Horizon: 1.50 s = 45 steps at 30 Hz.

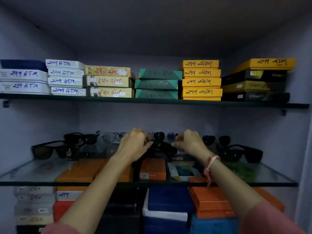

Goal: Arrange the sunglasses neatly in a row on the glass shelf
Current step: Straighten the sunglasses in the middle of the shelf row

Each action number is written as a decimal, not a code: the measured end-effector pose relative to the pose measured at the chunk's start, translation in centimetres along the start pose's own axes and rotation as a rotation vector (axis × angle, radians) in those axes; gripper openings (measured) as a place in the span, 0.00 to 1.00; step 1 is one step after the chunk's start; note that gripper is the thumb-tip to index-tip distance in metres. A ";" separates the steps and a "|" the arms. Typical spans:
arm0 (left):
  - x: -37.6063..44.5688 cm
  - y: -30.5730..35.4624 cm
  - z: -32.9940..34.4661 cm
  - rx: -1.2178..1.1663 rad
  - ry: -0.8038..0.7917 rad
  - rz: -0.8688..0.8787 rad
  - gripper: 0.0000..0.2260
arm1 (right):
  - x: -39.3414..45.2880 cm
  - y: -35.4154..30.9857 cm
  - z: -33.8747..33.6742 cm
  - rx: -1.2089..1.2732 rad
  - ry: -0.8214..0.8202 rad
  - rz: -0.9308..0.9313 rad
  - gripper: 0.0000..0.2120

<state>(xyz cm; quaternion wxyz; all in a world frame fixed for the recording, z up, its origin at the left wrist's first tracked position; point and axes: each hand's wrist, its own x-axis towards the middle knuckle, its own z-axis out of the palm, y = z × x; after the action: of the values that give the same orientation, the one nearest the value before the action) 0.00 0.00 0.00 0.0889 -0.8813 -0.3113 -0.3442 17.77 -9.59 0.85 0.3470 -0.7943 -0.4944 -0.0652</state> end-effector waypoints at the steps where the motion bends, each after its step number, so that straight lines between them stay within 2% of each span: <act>1: 0.4 0.0 0.3 -0.004 -0.040 -0.020 0.12 | 0.4 0.2 0.4 0.038 -0.090 0.052 0.15; 5: 1.5 0.0 1.1 -0.033 -0.161 -0.090 0.17 | 1.8 0.8 2.2 0.134 -0.286 0.137 0.20; 10: 2.0 -0.4 1.6 -0.013 -0.326 -0.138 0.22 | 2.7 1.3 3.1 0.355 -0.263 0.206 0.09; 12: 2.1 -0.4 1.6 -0.074 -0.292 -0.173 0.20 | 2.6 1.6 3.0 0.387 -0.227 0.187 0.07; 14: 2.2 -0.4 1.0 -0.169 -0.121 -0.242 0.15 | 2.3 2.0 2.2 0.366 -0.161 0.134 0.05; 16: 2.7 -0.7 0.2 -0.242 0.017 -0.305 0.15 | 1.9 2.2 1.1 0.311 -0.069 0.069 0.04; 20: 3.5 -0.5 -1.0 -0.403 -0.117 -0.327 0.19 | 0.8 2.4 -0.8 0.208 0.052 -0.082 0.06; 24: 3.4 0.3 -1.0 -0.488 -0.124 -0.353 0.15 | -0.4 2.7 -2.4 0.191 0.147 -0.188 0.06; 26: 3.3 0.6 -1.4 -0.524 -0.197 -0.358 0.14 | -0.9 2.8 -3.3 0.185 0.162 -0.241 0.06; 28: 3.2 1.0 -1.8 -0.546 -0.296 -0.326 0.14 | -1.3 2.6 -4.2 0.171 0.174 -0.280 0.08; 30: 3.3 1.7 -2.2 -0.509 -0.322 -0.280 0.14 | -1.6 2.3 -5.1 0.135 0.185 -0.303 0.10; 33: 3.5 2.8 -2.7 -0.416 -0.241 -0.200 0.12 | -2.0 2.1 -6.1 0.099 0.216 -0.293 0.15; 37: 3.8 3.9 -3.2 -0.303 -0.178 -0.075 0.13 | -1.8 2.4 -7.6 0.169 0.343 -0.208 0.10; 40: 4.2 4.6 -3.4 -0.184 -0.131 0.008 0.14 | -1.4 2.6 -8.4 0.121 0.384 -0.177 0.12; 43: 4.2 5.2 -3.2 -0.069 -0.096 0.078 0.16 | -0.8 2.9 -9.1 0.026 0.315 -0.108 0.14; 45: 4.1 5.4 -3.0 -0.026 -0.105 0.090 0.16 | -0.6 3.2 -9.3 -0.001 0.229 -0.056 0.12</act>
<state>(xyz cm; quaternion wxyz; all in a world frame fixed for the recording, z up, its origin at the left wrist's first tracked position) 4.02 -3.35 5.28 0.0763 -0.9124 -0.2709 -0.2971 22.36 -16.66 6.02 0.3987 -0.7677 -0.4736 -0.1654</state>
